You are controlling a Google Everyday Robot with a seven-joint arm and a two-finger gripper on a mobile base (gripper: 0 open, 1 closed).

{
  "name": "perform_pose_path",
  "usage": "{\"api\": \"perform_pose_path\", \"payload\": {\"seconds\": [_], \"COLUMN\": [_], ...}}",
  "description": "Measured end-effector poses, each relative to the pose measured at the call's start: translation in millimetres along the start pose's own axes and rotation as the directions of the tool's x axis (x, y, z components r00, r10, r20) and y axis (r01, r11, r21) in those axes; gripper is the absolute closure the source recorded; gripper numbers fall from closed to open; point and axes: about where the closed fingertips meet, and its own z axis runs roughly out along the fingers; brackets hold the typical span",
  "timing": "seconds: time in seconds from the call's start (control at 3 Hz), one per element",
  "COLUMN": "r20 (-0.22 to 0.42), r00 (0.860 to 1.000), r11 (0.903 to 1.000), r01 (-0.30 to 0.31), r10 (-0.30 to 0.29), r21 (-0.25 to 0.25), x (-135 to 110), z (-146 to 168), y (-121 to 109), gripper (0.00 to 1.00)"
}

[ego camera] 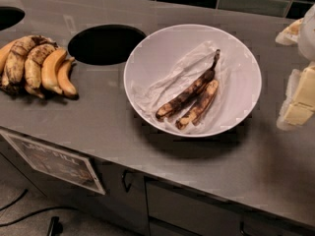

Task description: Pick banana from white bowl

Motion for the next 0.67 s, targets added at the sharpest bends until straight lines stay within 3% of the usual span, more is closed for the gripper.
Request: {"api": "perform_pose_path", "payload": {"seconds": [0.33,0.67], "r20": [0.001,-0.005], "r00": [1.0,0.997], "r11": [1.0,0.9974], "r01": [0.004,0.071], "r10": [-0.004,-0.071], "r21": [0.004,0.012], "x": [-1,-24], "z": [-1,-9], "y": [0,-4], "gripper": [0.0,0.0]}}
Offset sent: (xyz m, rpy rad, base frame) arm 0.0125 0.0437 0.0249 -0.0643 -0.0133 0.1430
